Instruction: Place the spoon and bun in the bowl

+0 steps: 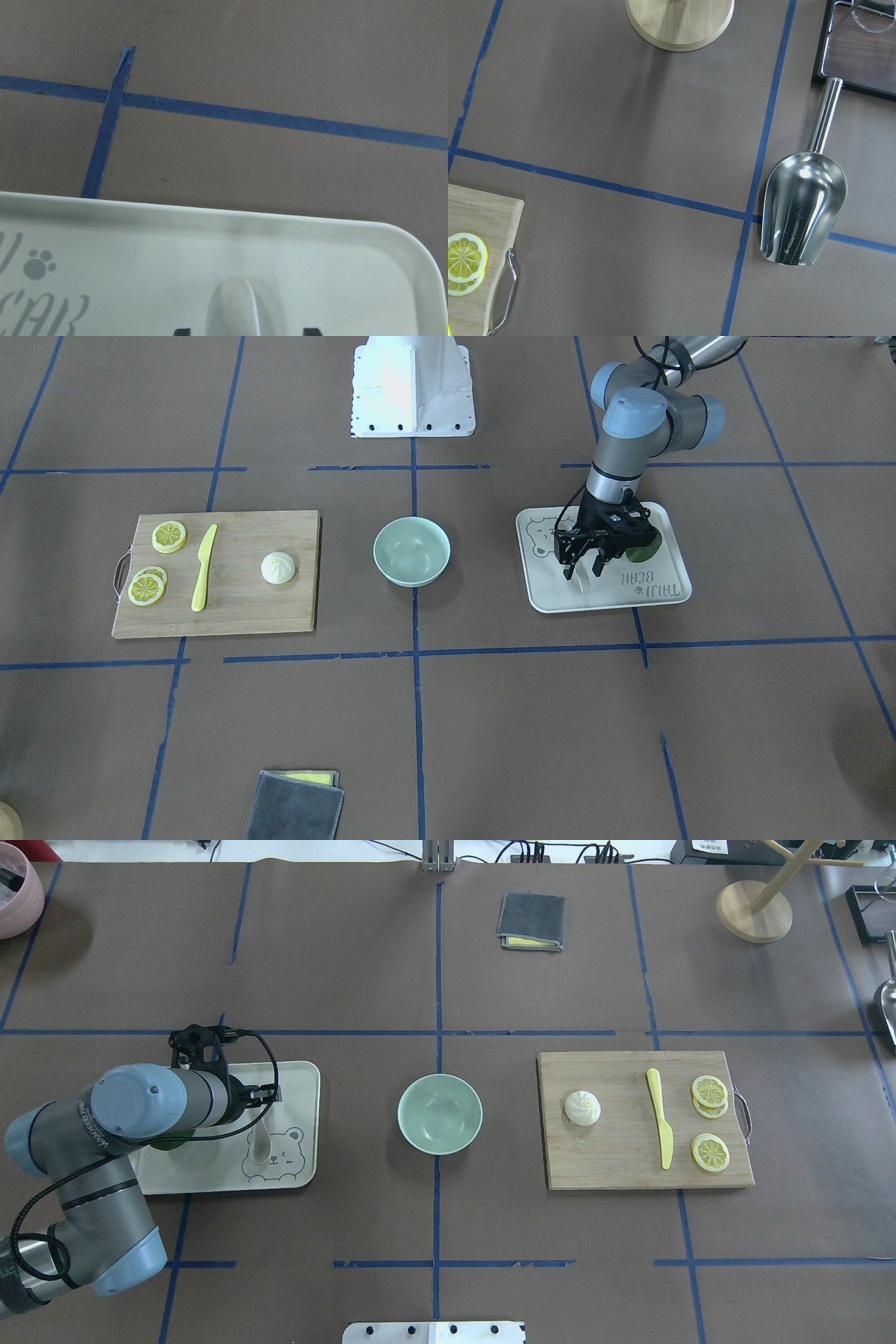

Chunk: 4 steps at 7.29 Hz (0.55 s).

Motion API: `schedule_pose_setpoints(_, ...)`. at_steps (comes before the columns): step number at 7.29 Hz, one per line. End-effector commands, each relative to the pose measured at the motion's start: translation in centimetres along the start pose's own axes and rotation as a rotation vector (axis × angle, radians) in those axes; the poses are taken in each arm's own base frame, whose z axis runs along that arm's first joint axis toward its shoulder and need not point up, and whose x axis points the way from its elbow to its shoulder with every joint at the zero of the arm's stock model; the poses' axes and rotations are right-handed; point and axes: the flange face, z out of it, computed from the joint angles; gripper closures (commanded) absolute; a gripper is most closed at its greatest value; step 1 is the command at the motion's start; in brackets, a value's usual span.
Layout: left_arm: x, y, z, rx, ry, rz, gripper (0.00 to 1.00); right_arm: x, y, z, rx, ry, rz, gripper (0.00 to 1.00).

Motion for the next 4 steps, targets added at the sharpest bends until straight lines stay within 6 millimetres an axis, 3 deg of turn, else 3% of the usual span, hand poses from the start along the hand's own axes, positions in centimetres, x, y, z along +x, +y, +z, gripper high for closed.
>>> schedule_pose_setpoints(1, 0.07, 0.53, 0.24, -0.002, -0.004, 0.006, 0.41, 0.02, 0.0, 0.02, 0.0, 0.0, 0.0, 0.0)
schedule_pose_setpoints(2, 0.12, 0.53, 0.17, -0.001, -0.003, 0.006, 0.69, 0.02, 0.0, 0.02, 0.0, 0.0, 0.0, 0.0)
schedule_pose_setpoints(3, 0.03, 0.55, 0.2, -0.002, -0.004, 0.006, 0.89, 0.02, 0.0, 0.02, 0.0, 0.0, 0.002, 0.0)
schedule_pose_setpoints(4, 0.03, 0.45, 0.11, 0.0, -0.003, 0.005, 0.94, 0.02, 0.0, 0.02, 0.0, 0.0, 0.013, 0.0)
